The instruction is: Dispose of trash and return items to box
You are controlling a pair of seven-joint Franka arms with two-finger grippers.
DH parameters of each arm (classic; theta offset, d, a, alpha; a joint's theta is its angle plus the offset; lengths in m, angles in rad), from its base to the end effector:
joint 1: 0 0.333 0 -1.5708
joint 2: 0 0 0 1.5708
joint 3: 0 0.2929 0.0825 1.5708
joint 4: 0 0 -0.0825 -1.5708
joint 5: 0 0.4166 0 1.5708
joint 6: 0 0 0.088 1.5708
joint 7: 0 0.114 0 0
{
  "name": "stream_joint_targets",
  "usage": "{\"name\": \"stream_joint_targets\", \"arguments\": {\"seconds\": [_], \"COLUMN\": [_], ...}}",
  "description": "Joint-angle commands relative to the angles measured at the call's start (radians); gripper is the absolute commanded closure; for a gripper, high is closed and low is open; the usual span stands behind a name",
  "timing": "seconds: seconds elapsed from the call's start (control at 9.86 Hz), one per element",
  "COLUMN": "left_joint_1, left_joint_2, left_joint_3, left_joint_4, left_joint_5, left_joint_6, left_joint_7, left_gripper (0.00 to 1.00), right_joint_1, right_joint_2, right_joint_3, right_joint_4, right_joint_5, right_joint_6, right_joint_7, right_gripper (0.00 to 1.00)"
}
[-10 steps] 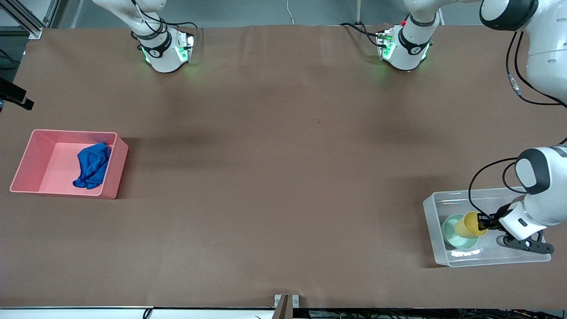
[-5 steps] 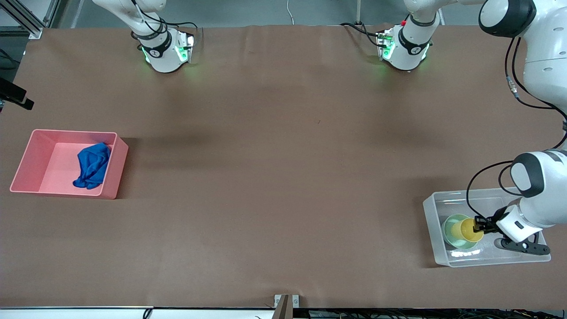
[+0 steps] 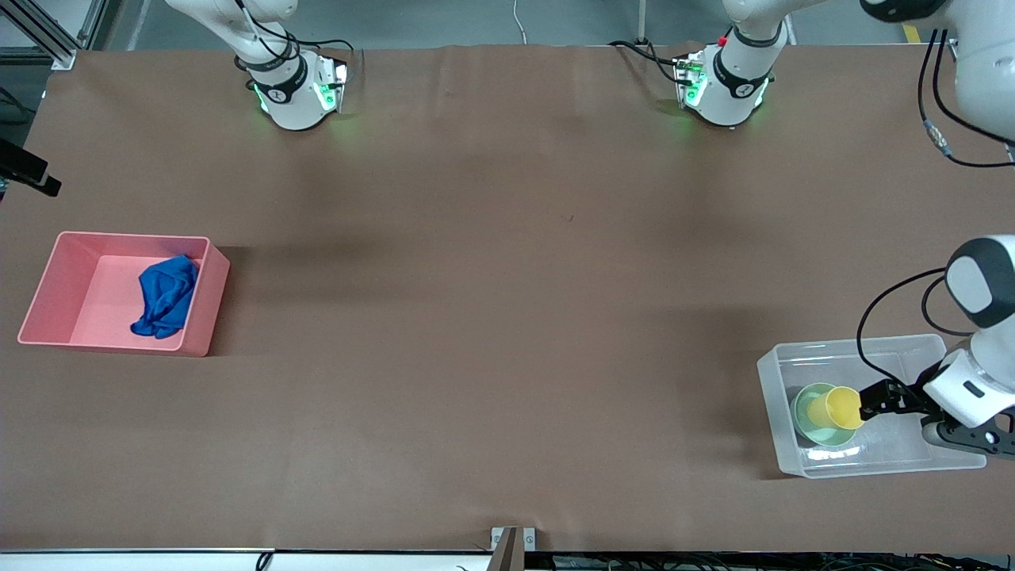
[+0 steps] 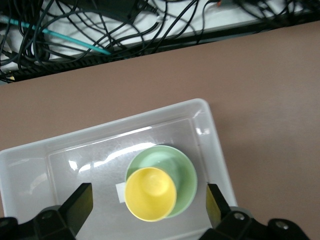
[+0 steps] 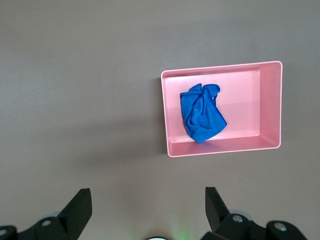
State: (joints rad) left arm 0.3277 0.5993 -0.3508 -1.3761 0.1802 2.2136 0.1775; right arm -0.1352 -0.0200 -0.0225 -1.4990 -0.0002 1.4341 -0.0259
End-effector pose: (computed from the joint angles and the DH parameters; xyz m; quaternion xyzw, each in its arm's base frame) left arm 0.7597 0.0405 0.3706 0.9853 -0.1015 0.1374 0.0034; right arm 0.5596 -0.0892 0.6300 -0.9976 0.0658 0.0223 0.0022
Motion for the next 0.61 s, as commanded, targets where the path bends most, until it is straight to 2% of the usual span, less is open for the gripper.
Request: {"name": "stream_joint_targets", "arguments": {"seconds": [0.0, 0.1, 0.2, 0.41, 0.51], "left_joint_1": [0.005, 0.008, 0.008, 0.014, 0.014], "left_joint_2": [-0.137, -0.194, -0.249, -0.332, -0.379], "left_joint_3": [-0.043, -0.072, -0.104, -0.163, -0.171], "left_joint_4": [-0.183, -0.225, -0.248, -0.236, -0.225], "left_joint_5": [0.019, 0.018, 0.016, 0.01, -0.026], "left_joint_6": [0.005, -0.002, -0.07, -0.208, -0.279], "left_joint_7": [-0.108, -0.133, -0.166, -0.194, -0.188], "left_gripper": [0.0, 0.0, 0.0, 0.0, 0.0], "right_joint_1": [-0.003, -0.003, -0.003, -0.003, -0.003], "right_joint_2": [-0.012, -0.012, -0.012, -0.012, -0.012], "right_joint_3": [0.001, 0.001, 0.001, 0.001, 0.001], "right_joint_4": [-0.006, -0.006, -0.006, -0.006, -0.006], "right_joint_5": [0.008, 0.008, 0.009, 0.008, 0.008], "right_joint_6": [-0.006, -0.006, -0.006, -0.006, -0.006], "right_joint_7": [-0.006, -0.006, -0.006, -0.006, -0.006], "right_gripper": [0.0, 0.0, 0.0, 0.0, 0.0]}}
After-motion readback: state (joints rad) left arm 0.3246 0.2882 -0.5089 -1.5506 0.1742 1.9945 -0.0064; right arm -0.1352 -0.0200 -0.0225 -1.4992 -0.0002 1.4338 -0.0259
